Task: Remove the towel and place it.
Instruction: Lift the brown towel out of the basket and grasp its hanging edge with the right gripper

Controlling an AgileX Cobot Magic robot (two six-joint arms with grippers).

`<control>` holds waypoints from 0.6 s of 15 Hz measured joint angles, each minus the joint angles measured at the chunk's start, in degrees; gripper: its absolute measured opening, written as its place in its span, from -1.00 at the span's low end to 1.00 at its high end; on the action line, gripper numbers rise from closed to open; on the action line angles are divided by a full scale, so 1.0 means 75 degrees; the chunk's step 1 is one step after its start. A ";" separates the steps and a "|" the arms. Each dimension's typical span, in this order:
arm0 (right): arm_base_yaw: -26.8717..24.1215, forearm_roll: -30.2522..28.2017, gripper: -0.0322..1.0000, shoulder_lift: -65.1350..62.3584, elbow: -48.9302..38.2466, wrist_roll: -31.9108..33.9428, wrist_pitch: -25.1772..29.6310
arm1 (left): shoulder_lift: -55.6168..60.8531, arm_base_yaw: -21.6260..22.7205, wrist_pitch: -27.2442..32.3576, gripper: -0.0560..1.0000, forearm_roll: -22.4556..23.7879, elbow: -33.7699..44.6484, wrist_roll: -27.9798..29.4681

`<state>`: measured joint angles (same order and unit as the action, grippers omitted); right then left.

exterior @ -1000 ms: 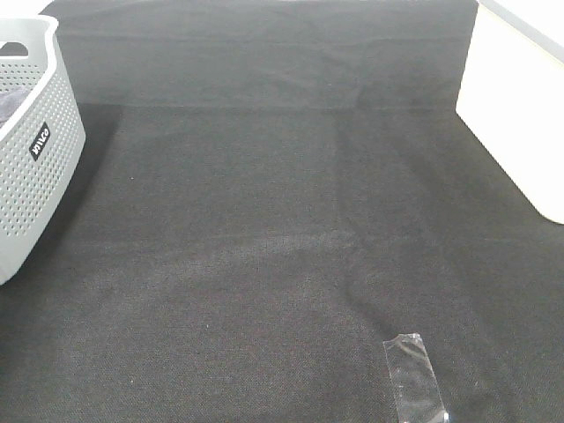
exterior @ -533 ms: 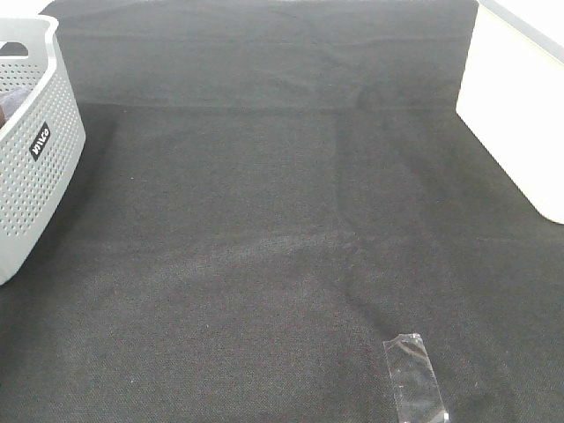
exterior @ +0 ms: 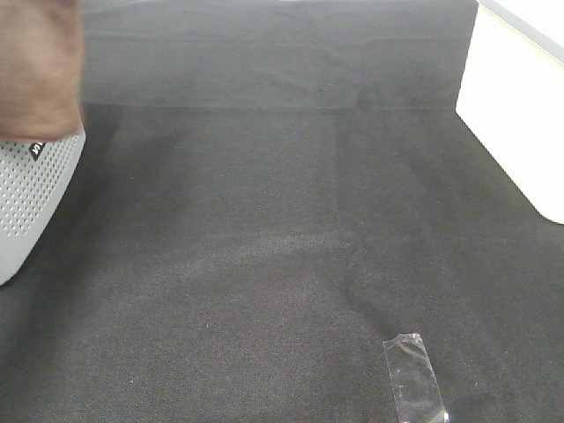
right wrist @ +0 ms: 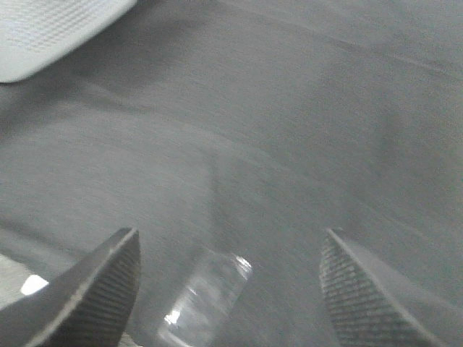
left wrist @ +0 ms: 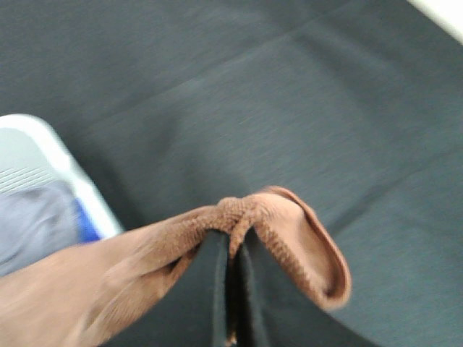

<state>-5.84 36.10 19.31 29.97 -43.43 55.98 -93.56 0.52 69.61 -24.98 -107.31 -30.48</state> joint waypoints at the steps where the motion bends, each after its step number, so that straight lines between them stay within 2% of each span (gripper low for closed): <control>1: 0.0000 0.0336 0.37 0.0290 0.0000 -0.0405 -0.0069 | 0.0000 -0.0038 0.0000 -0.89 -0.0153 0.0000 0.0008; 2: 0.0000 0.0626 0.37 0.0611 0.0000 -0.0848 -0.0076 | 0.0000 -0.0145 0.0000 -0.89 -0.0237 0.0000 -0.0076; 5: 0.0000 0.1268 0.37 0.1497 0.0000 -0.1902 -0.0115 | 0.0000 -0.1031 0.0000 -0.89 -0.0390 0.0000 -0.0703; 6: 0.0000 0.1566 0.37 0.2101 0.0000 -0.2490 -0.0290 | 0.0000 -0.1627 0.0000 -0.89 -0.0413 0.0000 -0.0894; 7: 0.0000 0.1895 0.37 0.2506 0.0000 -0.3010 -0.0504 | 0.0000 -0.1940 0.0008 -0.89 -0.0428 0.0000 -0.0879; 8: 0.0000 0.2590 0.38 0.3033 0.0000 -0.3850 -0.0756 | 0.0000 -0.2208 0.0008 -0.89 -0.0428 0.0000 -0.0649; 9: 0.0000 0.2590 0.38 0.3033 0.0000 -0.3850 -0.0756 | 0.0000 -0.2208 0.0008 -0.89 -0.0428 0.0000 -0.0649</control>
<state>-5.84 55.52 42.06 29.97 -72.31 50.31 -93.56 -16.04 69.67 -28.19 -107.31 -35.35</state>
